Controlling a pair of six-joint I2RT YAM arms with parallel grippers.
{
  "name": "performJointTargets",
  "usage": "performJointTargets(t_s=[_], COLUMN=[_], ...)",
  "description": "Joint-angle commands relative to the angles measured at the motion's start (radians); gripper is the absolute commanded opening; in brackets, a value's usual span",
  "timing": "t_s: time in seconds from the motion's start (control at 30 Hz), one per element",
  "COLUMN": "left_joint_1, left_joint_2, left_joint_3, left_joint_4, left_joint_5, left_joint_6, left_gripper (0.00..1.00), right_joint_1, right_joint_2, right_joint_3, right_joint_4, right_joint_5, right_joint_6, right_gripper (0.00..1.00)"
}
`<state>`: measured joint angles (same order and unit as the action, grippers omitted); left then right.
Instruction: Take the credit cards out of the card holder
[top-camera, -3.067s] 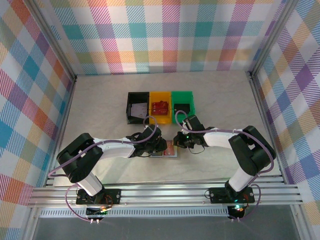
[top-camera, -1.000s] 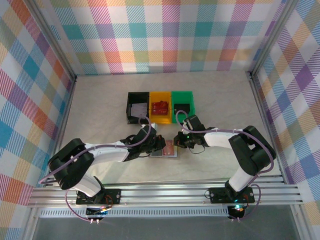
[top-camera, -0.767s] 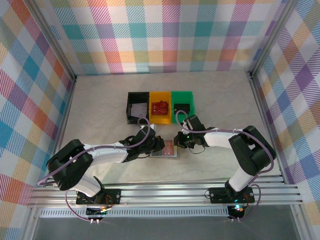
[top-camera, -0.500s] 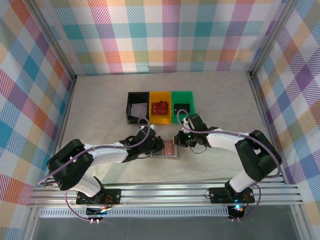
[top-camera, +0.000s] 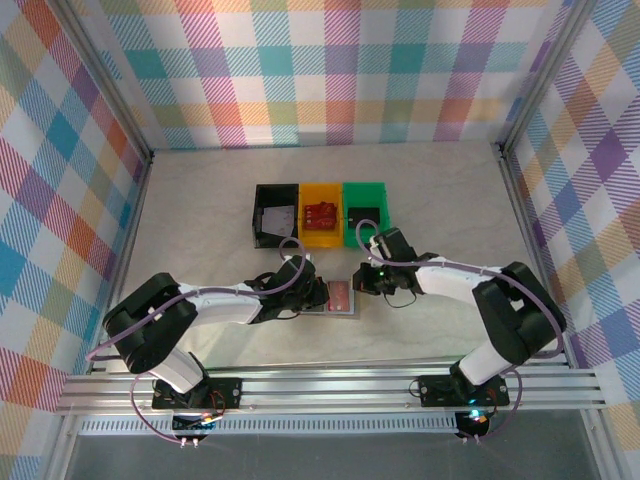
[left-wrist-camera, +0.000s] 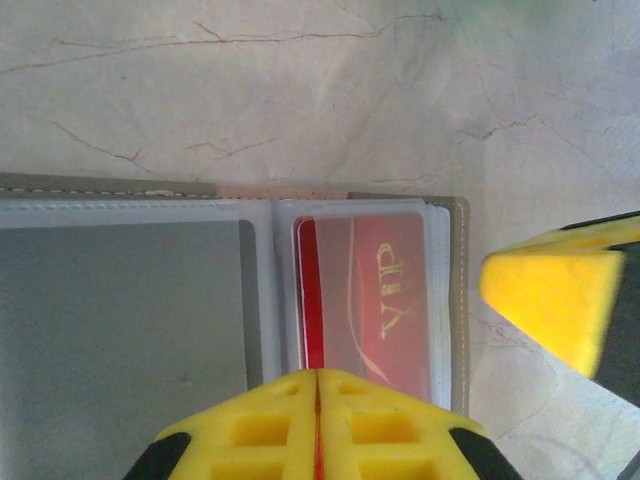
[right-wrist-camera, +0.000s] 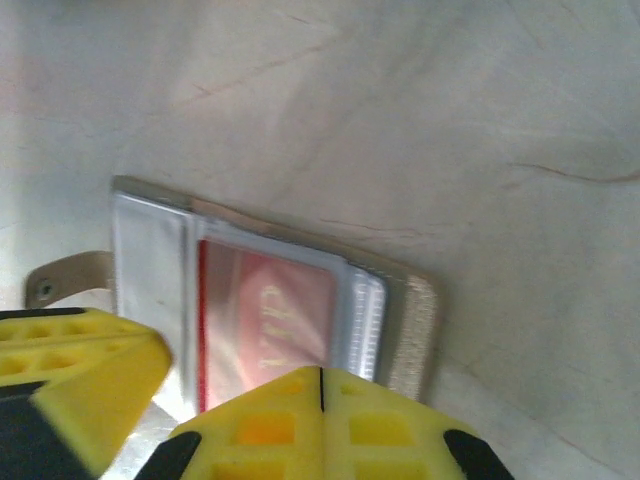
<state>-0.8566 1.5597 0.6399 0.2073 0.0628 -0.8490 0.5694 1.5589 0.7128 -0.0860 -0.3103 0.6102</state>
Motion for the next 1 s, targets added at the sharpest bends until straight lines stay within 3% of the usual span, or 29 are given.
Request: performJointTargets(t_s=[0.0,0.3,0.97], left_joint_1=[-0.01,-0.012,-0.014], left_joint_2=[0.009,0.029,0.066], left_joint_3=[0.03,0.047,0.07], left_joint_4=[-0.029,-0.046,-0.072], left_joint_5=[0.0,-0.006,-0.011], left_joint_6=[0.007,0.016,0.039], left_gripper=[0.14,0.22,0.24], right_joint_1=[-0.005,-0.005,-0.005], right_joint_2=[0.034,0.097,0.127], right_joint_3=[0.021,0.034,0.042], right_joint_4=[-0.036,-0.031,-0.015], right_joint_5=[0.003,-0.018,-0.043], right_joint_6=[0.001,0.025,0.029], right_gripper=[0.0,0.0,0.0])
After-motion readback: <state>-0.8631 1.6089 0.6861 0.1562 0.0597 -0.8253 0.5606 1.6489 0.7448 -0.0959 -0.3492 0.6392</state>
